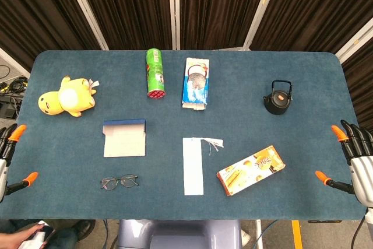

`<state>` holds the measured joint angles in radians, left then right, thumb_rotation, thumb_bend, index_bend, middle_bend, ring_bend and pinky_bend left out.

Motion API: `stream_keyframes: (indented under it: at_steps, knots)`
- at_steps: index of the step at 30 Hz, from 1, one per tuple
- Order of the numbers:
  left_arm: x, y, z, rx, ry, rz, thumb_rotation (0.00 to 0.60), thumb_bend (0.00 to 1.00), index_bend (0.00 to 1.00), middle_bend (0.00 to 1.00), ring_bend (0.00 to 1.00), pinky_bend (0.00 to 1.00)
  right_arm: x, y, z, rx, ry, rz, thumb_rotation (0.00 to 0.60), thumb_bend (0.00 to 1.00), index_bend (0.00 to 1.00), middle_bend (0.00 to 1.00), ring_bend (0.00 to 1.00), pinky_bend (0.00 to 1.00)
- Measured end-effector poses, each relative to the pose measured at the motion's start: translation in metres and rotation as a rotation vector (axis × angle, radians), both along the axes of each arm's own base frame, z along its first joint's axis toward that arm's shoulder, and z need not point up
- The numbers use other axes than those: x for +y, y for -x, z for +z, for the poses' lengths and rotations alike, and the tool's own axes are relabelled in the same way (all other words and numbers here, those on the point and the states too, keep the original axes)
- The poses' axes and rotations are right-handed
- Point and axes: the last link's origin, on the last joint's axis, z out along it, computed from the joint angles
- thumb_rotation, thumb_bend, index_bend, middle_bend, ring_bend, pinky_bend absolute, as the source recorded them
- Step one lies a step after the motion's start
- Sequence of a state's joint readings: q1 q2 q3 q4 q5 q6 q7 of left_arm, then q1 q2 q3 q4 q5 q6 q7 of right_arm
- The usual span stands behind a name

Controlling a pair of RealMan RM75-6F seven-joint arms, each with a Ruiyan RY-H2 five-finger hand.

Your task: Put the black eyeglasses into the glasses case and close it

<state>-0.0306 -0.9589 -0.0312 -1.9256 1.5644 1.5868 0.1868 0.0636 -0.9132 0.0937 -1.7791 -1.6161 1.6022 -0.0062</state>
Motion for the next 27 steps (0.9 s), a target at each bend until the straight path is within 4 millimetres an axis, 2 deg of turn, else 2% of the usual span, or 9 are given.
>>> stream_keyframes:
  at_steps: [7, 10, 13, 16, 20, 23, 27]
  knots:
    - [0.002, 0.001, -0.003, 0.007, 0.005, 0.007, 0.600, 0.00, 0.00, 0.00, 0.00, 0.00, 0.000, 0.002, 0.001, 0.018, 0.023, -0.009, 0.600, 0.00, 0.00, 0.00, 0.00, 0.00]
    - [0.004, 0.002, -0.012, 0.008, 0.047, 0.014, 0.600, 0.00, 0.05, 0.00, 0.00, 0.00, 0.002, 0.001, 0.003, 0.009, 0.031, -0.011, 0.600, 0.00, 0.00, 0.00, 0.00, 0.00]
    - [0.007, 0.003, -0.028, -0.002, 0.129, 0.023, 0.600, 0.00, 0.16, 0.00, 0.00, 0.00, 0.002, 0.001, 0.004, 0.012, 0.034, -0.013, 0.600, 0.00, 0.00, 0.00, 0.00, 0.00]
    - [0.013, 0.000, -0.050, -0.019, 0.228, 0.023, 0.600, 0.03, 0.32, 0.00, 0.00, 0.00, 0.001, 0.002, 0.003, 0.015, 0.029, -0.019, 0.600, 0.00, 0.00, 0.00, 0.00, 0.00]
    - [0.024, -0.012, -0.091, -0.057, 0.337, 0.023, 0.600, 0.18, 0.44, 0.00, 0.00, 0.00, 0.000, 0.003, 0.000, 0.007, 0.012, -0.023, 0.600, 0.00, 0.00, 0.00, 0.00, 0.00]
    - [0.032, -0.022, -0.120, -0.082, 0.378, 0.043, 0.600, 0.25, 0.48, 0.00, 0.00, 0.00, 0.000, 0.004, 0.000, 0.004, 0.005, -0.024, 0.600, 0.00, 0.00, 0.00, 0.00, 0.00]
    - [0.039, -0.031, -0.150, -0.097, 0.420, 0.083, 0.600, 0.28, 0.49, 0.00, 0.00, 0.00, 0.000, 0.006, 0.001, -0.003, 0.001, -0.028, 0.600, 0.00, 0.00, 0.00, 0.00, 0.00]
